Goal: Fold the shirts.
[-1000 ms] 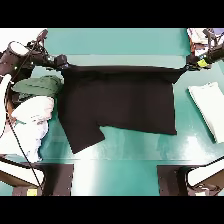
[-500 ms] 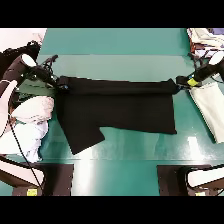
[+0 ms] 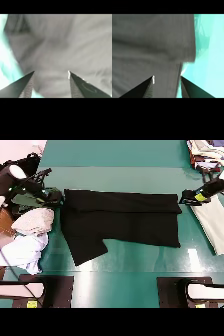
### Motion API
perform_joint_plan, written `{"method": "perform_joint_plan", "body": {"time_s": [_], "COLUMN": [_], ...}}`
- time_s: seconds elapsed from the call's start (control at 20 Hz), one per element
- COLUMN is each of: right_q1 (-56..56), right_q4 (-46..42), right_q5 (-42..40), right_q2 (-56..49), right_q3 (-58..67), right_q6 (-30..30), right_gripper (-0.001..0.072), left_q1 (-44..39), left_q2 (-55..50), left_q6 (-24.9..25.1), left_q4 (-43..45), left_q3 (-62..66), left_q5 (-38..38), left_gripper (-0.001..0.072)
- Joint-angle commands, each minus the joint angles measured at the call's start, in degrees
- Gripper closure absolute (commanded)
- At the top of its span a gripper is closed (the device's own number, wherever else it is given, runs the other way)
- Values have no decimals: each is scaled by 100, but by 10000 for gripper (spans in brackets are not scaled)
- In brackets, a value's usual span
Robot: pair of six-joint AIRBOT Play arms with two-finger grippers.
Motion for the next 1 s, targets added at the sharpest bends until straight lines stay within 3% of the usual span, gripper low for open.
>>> {"method": "perform_joint_plan", "body": {"time_s": [0.0, 0.35, 0.8, 0.85, 0.9, 0.95], "right_q1": [-160, -297, -299, -306, -363, -483], "right_q4": [15, 13, 7, -2, 4, 7], "right_q5": [85, 15, 236, 352, 455, 557], "right_q2": [774, 1692, 1910, 1910, 1910, 1912], "right_q3": [-669, -1982, -2109, -2114, -2116, -2151], "right_q6": [-28, -33, -31, -70, -151, -162], "right_gripper": [323, 324, 325, 325, 325, 325], "left_q1": [11, 11, -280, -354, -382, -380], "left_q2": [1115, 2428, 2433, 2435, 2435, 2435], "left_q6": [-55, -157, -94, -90, -63, 9], "left_q4": [184, -608, -1445, -1513, -1602, -1685], "left_q3": [-1268, -4142, -4771, -4760, -4750, -4717], "left_q5": [-46, 590, 1827, 1851, 1860, 1853], "left_gripper": [222, 222, 226, 377, 603, 681]}}
